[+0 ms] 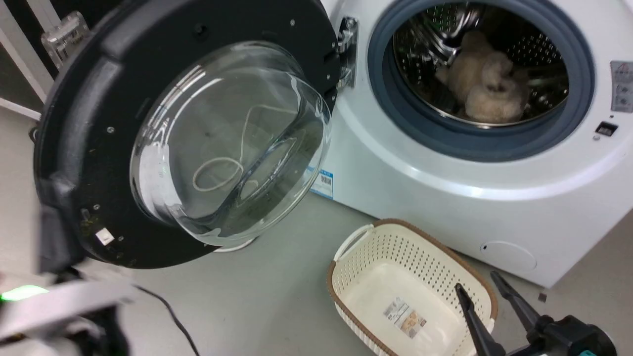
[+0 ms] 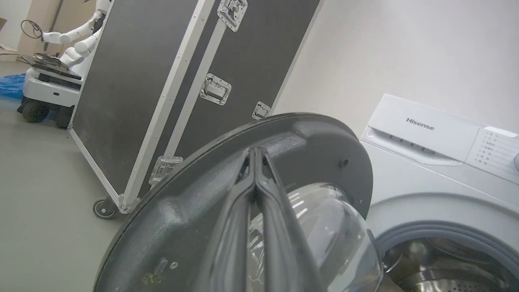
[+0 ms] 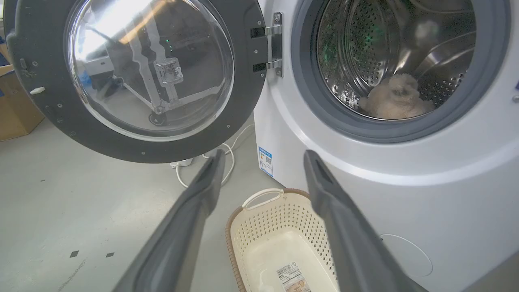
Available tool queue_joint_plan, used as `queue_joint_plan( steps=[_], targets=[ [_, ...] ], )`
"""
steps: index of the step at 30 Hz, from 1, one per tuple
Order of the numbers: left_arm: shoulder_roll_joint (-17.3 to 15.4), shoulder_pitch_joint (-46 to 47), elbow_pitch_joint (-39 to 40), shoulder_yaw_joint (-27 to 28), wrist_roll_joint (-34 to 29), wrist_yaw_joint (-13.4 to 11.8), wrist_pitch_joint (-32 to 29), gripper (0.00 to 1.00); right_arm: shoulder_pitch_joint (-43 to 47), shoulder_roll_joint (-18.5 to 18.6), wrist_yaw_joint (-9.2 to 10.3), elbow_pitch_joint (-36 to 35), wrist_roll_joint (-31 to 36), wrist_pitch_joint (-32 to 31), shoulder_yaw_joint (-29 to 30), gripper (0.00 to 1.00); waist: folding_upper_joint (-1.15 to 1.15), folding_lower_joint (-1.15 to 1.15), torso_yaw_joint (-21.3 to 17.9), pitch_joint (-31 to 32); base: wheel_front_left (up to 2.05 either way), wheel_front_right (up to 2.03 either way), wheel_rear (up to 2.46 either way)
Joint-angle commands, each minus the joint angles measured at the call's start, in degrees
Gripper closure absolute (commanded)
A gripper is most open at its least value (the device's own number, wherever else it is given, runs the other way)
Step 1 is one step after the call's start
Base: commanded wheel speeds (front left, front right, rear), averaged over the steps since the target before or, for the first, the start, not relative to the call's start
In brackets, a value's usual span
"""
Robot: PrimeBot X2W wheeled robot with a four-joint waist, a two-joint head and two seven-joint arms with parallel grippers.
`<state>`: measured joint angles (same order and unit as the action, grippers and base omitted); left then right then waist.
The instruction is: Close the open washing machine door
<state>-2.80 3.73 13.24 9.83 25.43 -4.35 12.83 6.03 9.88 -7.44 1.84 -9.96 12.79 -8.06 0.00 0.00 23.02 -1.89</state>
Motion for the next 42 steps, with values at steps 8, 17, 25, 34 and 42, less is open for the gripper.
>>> queue_joint_plan(
  steps=[8, 17, 25, 34, 42],
  targets=[
    [-6.5, 14.1, -8.1, 14.3, 17.4, 1.8, -4.3, 1.0, -1.6, 3.8, -0.04, -1.0, -2.6, 1.5, -1.6, 0.0, 0.0, 0.0, -2.1, -4.9, 0.0, 0.0, 0.0],
    [-15.7, 21.2, -21.1, 24.4, 34.9, -4.8, -24.1, 1.0, -2.6, 5.3, -0.05, -0.9, -4.5, 2.2, -2.5, 0.0, 0.0, 0.0, -4.5, -7.1, 0.0, 0.0, 0.0],
    [-17.7, 19.0, -25.0, 23.3, 45.9, -7.6, -44.9, 1.0, -2.3, 5.6, -0.05, -0.4, -4.9, 2.2, -2.4, 0.0, 0.0, 0.0, -4.9, -7.1, 0.0, 0.0, 0.0],
    [-15.5, 11.9, -19.2, 21.2, 52.5, -4.9, -57.1, 1.0, -2.3, 4.0, -0.05, 1.0, -4.7, 2.2, -1.7, 0.0, 0.0, 0.0, -5.1, -4.3, 0.0, 0.0, 0.0],
    [-9.5, 4.5, -11.6, 15.5, 56.3, -4.0, -65.3, 1.0, -1.7, 0.9, -0.05, 2.6, -3.5, 2.2, 1.1, 0.0, 0.0, 0.0, -5.7, -0.6, 0.0, 0.0, 0.0]
  ],
)
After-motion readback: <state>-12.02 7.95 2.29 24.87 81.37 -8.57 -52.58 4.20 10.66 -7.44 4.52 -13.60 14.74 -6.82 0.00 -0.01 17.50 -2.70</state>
